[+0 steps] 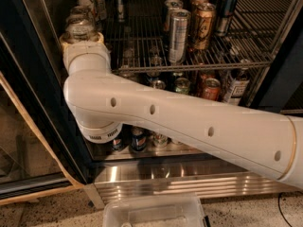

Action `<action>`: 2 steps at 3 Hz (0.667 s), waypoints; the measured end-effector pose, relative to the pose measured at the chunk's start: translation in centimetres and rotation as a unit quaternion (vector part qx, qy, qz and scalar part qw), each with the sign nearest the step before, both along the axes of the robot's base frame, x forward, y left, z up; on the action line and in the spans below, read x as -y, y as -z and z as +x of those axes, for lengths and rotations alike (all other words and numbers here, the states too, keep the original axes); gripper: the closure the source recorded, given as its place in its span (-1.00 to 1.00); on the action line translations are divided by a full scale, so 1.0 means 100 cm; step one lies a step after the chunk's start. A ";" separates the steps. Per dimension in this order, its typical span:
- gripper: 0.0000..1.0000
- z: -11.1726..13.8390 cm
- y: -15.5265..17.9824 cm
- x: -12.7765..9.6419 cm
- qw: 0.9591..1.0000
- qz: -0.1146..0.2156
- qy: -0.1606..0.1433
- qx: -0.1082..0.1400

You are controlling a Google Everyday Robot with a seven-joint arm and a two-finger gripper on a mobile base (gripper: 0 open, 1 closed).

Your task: Pick 7up can from top shelf of fridge

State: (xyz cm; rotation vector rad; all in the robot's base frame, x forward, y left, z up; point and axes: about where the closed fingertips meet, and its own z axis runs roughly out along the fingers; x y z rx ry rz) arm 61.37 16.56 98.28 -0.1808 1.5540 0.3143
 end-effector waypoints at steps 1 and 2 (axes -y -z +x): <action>1.00 -0.010 -0.003 0.005 1.000 0.006 -0.004 0.002; 1.00 -0.023 -0.006 0.013 1.000 0.013 -0.004 0.003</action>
Offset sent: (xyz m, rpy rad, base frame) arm -0.0383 -0.0244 0.0077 0.0453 -0.0053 0.0057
